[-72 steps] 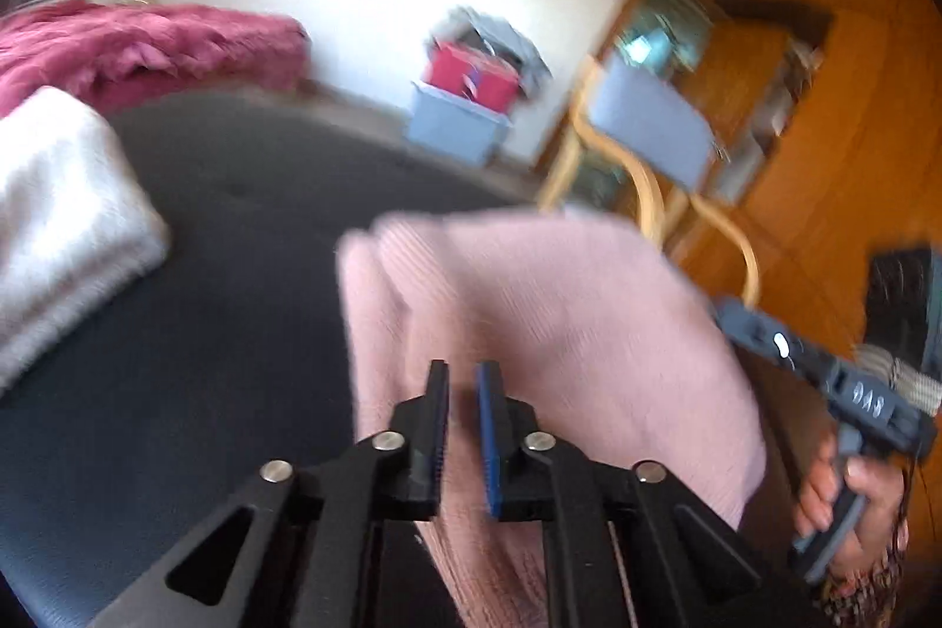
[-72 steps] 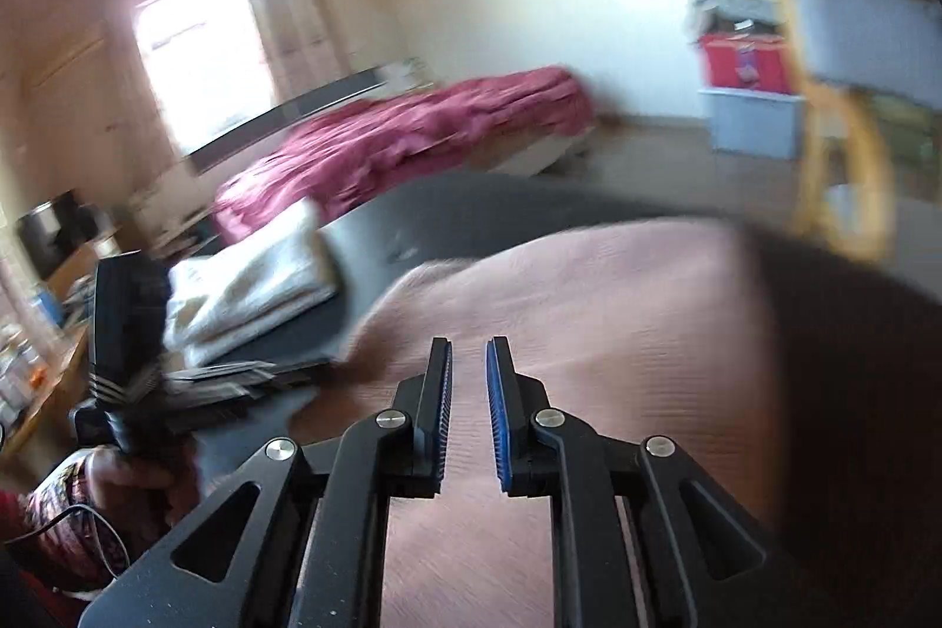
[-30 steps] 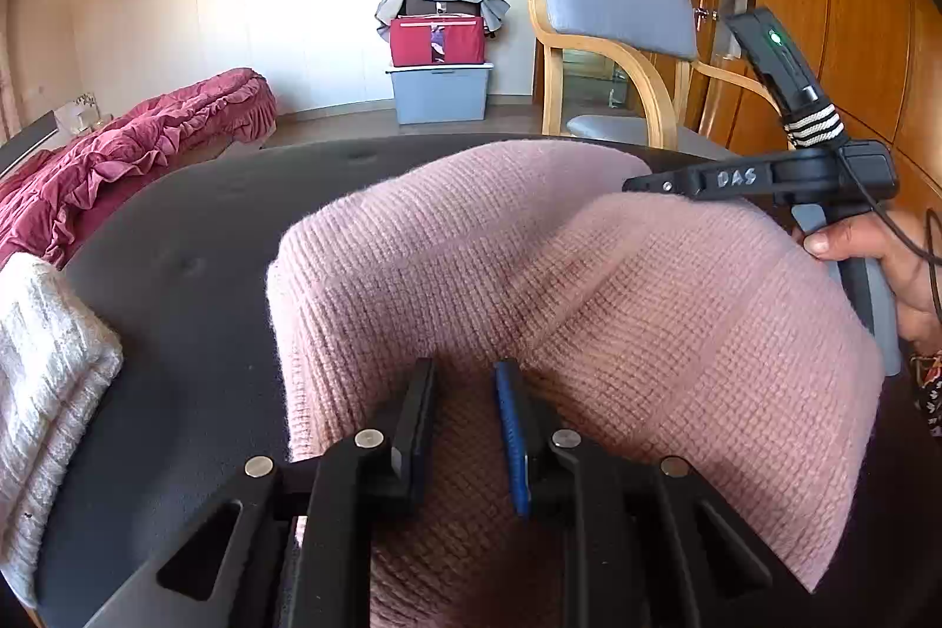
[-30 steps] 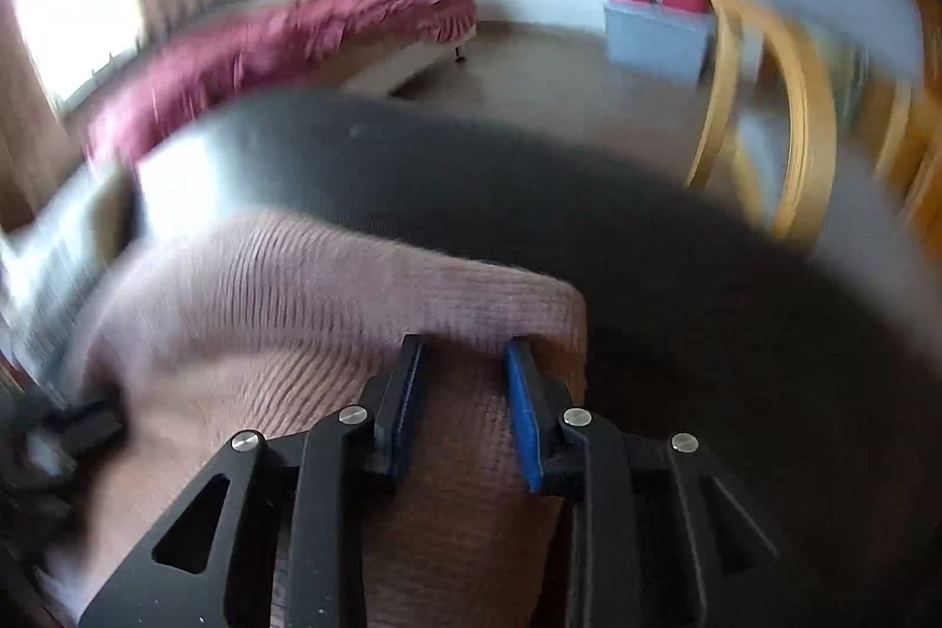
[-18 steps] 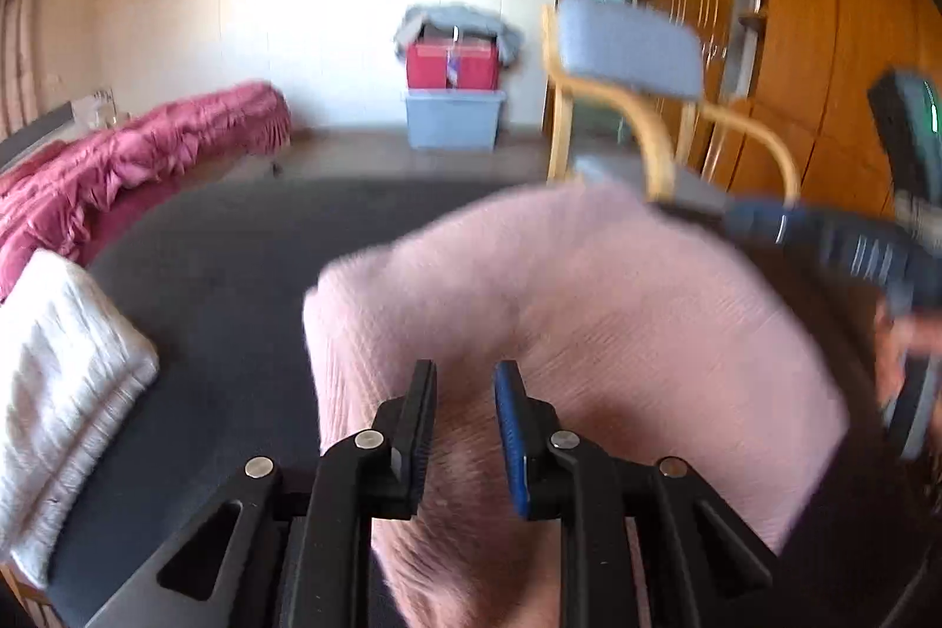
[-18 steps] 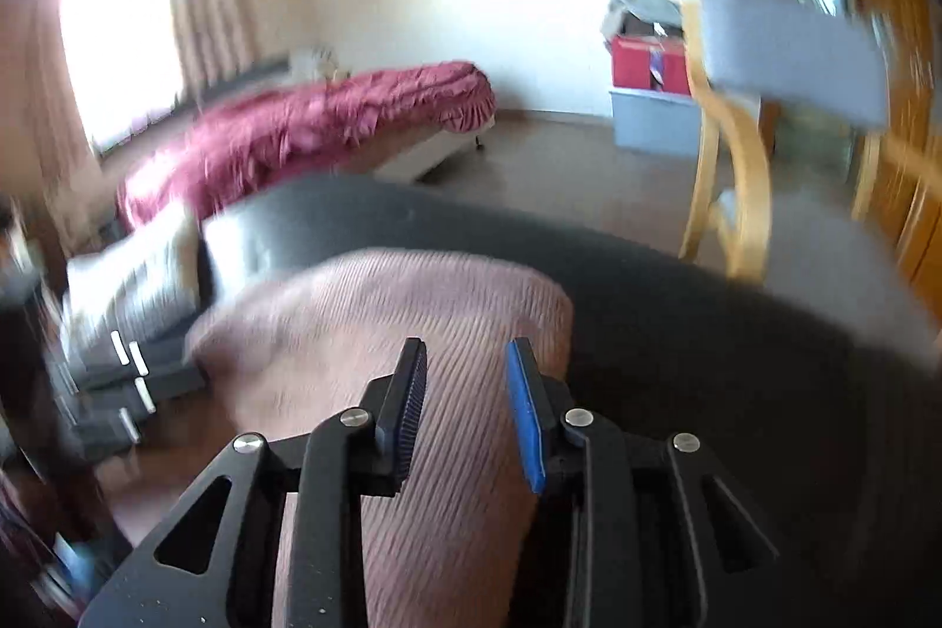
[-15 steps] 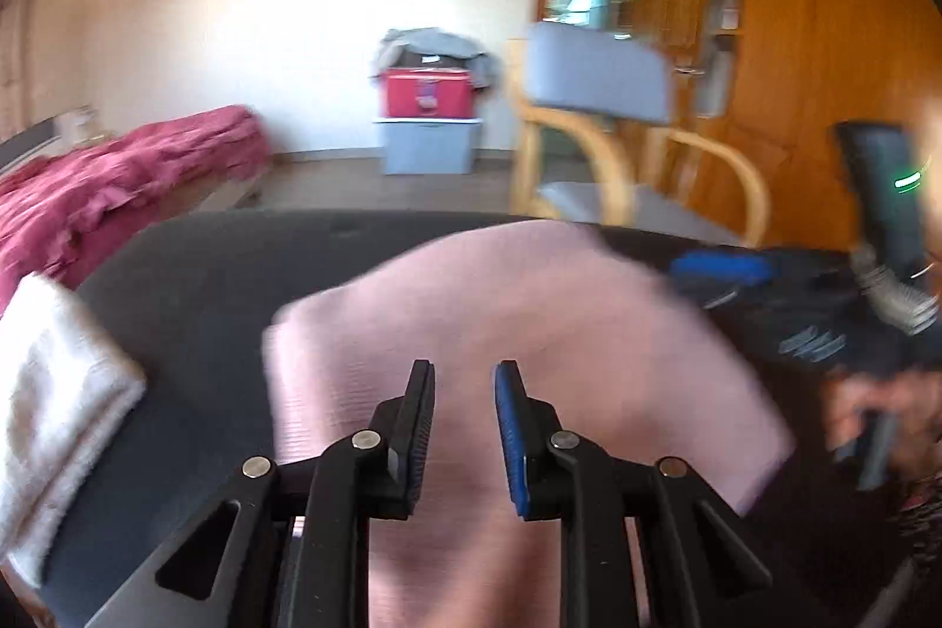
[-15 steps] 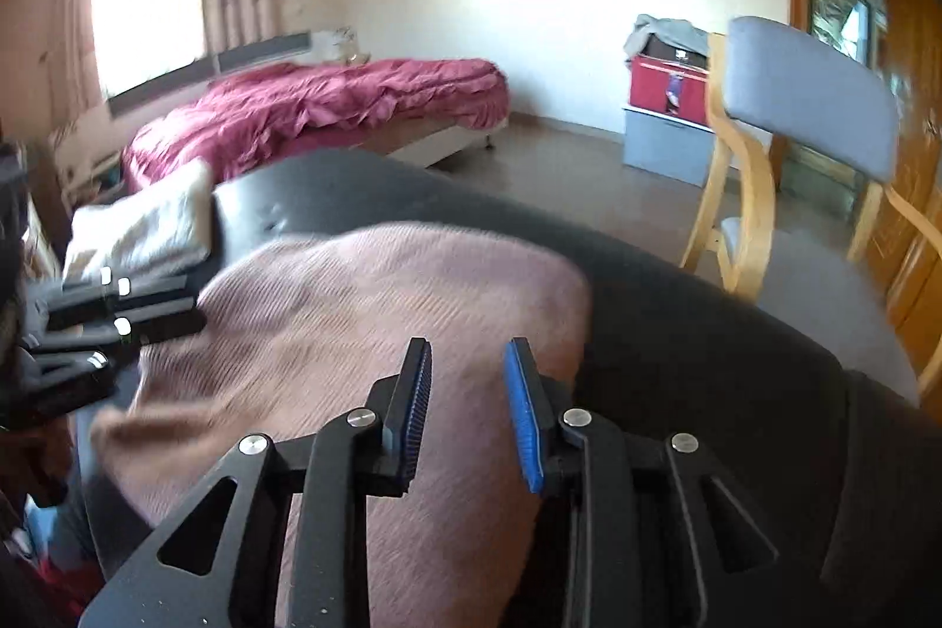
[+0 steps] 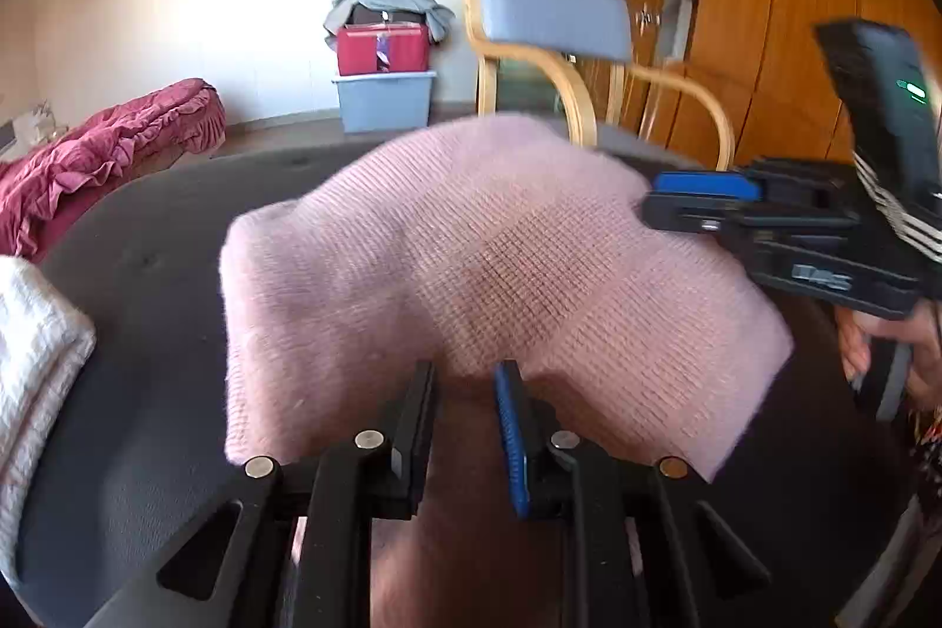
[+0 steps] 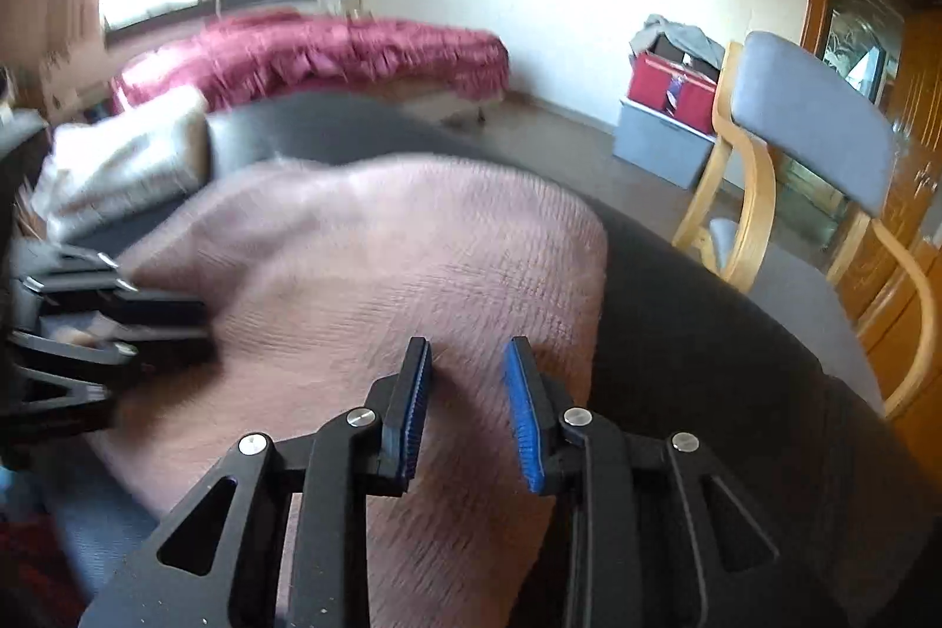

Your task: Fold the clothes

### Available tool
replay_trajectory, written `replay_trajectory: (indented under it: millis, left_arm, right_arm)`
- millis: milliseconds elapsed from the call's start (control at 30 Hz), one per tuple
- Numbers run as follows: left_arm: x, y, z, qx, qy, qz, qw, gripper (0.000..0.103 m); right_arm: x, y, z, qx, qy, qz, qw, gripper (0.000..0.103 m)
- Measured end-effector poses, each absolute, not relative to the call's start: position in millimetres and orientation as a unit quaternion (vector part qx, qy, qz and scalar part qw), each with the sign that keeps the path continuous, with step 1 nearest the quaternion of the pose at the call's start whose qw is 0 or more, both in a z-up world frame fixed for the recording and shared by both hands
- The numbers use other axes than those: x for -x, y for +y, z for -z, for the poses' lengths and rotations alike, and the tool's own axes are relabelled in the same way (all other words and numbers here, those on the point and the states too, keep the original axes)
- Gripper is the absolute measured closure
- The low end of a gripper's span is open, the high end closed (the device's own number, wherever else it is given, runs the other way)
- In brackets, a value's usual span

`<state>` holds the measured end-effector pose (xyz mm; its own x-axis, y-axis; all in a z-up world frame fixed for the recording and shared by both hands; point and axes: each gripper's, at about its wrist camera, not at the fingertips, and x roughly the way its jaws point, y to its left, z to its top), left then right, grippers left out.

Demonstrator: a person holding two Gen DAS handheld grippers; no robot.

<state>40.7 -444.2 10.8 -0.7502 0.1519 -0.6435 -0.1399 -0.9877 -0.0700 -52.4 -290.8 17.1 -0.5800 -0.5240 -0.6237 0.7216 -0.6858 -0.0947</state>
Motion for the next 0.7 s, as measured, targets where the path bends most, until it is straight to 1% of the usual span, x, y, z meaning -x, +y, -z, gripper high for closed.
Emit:
replay_trajectory:
  millis: [100,233,333,433,533,600,700]
  left_arm:
    - [-49,-448,-8,0.337,0.007,-0.940,0.048,0.082]
    - [-48,-461,4,0.341,-0.001,-0.939,0.045,0.082]
    - [-49,-462,9,0.334,0.006,-0.942,0.046,0.082]
    - [-48,-468,9,0.341,-0.012,-0.938,0.055,0.082]
    - [-51,-474,1,0.346,-0.028,-0.936,0.064,0.083]
    - [-57,-483,-9,0.332,-0.052,-0.939,0.066,0.083]
    - [-67,-493,-25,0.299,-0.088,-0.948,0.070,0.083]
  right_arm:
    - [21,-290,-26,-0.262,0.181,0.860,0.398,0.074]
    - [-4,-303,-3,-0.292,0.246,0.832,0.402,0.074]
    - [2,-305,24,-0.333,0.255,0.820,0.390,0.074]
    - [4,-298,29,-0.336,0.218,0.828,0.393,0.075]
    - [2,-296,24,-0.334,0.214,0.827,0.399,0.074]
    - [0,-291,19,-0.331,0.214,0.825,0.406,0.074]
    - [-4,-283,-1,-0.300,0.181,0.840,0.415,0.074]
